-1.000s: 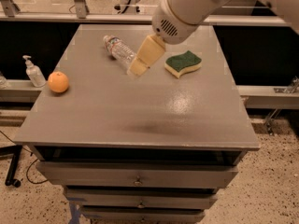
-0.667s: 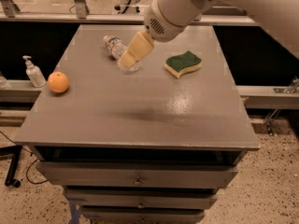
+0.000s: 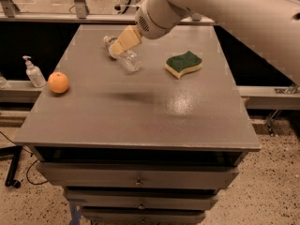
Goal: Place water bottle upright
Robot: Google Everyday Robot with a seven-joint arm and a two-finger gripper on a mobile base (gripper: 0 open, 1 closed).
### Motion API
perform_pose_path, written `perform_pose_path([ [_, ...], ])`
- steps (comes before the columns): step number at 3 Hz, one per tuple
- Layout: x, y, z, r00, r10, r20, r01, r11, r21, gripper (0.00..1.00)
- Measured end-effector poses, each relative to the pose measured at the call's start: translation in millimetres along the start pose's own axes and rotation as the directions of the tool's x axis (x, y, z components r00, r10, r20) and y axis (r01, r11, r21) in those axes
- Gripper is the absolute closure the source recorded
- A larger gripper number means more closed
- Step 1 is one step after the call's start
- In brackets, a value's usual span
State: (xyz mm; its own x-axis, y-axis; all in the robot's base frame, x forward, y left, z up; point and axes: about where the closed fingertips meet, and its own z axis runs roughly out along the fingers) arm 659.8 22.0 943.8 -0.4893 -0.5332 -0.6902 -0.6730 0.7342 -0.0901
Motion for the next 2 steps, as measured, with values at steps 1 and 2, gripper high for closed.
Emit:
perform_pose_path([
  [1,-19,-11,24,0.998,0.060,0.028,-0.061,0.9979,0.021,0.00],
  [2,-35,-16,51,0.997,0.073,0.026,-0.074,0.9970,0.024,0.00],
])
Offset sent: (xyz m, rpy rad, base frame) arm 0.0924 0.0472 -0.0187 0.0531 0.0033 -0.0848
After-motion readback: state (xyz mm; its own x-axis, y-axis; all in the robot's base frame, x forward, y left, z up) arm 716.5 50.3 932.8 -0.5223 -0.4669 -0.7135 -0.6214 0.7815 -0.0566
